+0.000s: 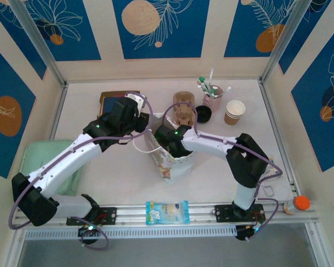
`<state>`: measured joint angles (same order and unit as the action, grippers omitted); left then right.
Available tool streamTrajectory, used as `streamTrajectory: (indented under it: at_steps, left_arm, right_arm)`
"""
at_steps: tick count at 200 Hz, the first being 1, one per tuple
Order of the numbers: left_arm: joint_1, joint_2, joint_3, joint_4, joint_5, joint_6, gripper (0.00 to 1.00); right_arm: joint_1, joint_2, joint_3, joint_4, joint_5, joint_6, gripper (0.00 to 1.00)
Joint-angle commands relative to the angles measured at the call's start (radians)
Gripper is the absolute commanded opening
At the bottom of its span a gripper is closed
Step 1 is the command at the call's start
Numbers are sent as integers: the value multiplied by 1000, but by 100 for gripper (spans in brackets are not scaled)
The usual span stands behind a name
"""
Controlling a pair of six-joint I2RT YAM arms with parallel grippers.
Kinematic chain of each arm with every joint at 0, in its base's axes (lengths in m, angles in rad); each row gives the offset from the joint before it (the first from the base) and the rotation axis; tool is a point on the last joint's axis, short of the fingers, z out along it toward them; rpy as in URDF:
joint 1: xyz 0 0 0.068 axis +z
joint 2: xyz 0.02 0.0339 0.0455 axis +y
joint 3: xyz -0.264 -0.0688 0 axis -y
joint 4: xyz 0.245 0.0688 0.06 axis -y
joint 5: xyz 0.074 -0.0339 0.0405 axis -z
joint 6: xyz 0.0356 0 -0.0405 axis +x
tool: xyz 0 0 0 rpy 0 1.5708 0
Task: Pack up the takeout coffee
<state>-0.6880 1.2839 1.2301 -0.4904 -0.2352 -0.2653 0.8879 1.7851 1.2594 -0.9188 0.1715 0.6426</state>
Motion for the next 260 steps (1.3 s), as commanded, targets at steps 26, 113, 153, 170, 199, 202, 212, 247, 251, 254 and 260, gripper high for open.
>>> streamTrajectory:
  at_steps: [26,113,153,170,199,202,212,247,251,254,260]
  left_arm:
    - [9,-1,-5,-23,30,-15,38]
    - [10,-28,-7,-19,82,-16,67]
    - [9,-27,-3,-19,117,-16,77]
    - [8,-26,2,-14,137,-11,80]
    - [8,-29,15,-16,162,-4,83]
    - [8,-30,17,-16,162,-4,83]
    - [8,-35,17,-14,161,-4,84]
    - [7,-42,25,-21,166,-8,95]
    - [7,-43,25,-23,166,-9,97]
    - [8,-43,26,-23,165,-10,97]
    - [7,-44,26,-25,162,-12,98]
  right_arm:
    - [0,-7,62,-153,3,3,99]
    - [2,-22,105,-176,-4,8,99]
    - [3,-31,126,-204,7,16,99]
    - [1,-39,134,-212,11,19,99]
    - [2,-56,155,-229,13,22,99]
    - [3,-59,157,-231,13,22,99]
    - [4,-67,164,-236,13,22,99]
    - [12,-92,198,-261,21,23,99]
    - [14,-94,202,-265,23,23,99]
    - [14,-95,205,-267,24,23,99]
    - [16,-98,211,-272,26,23,99]
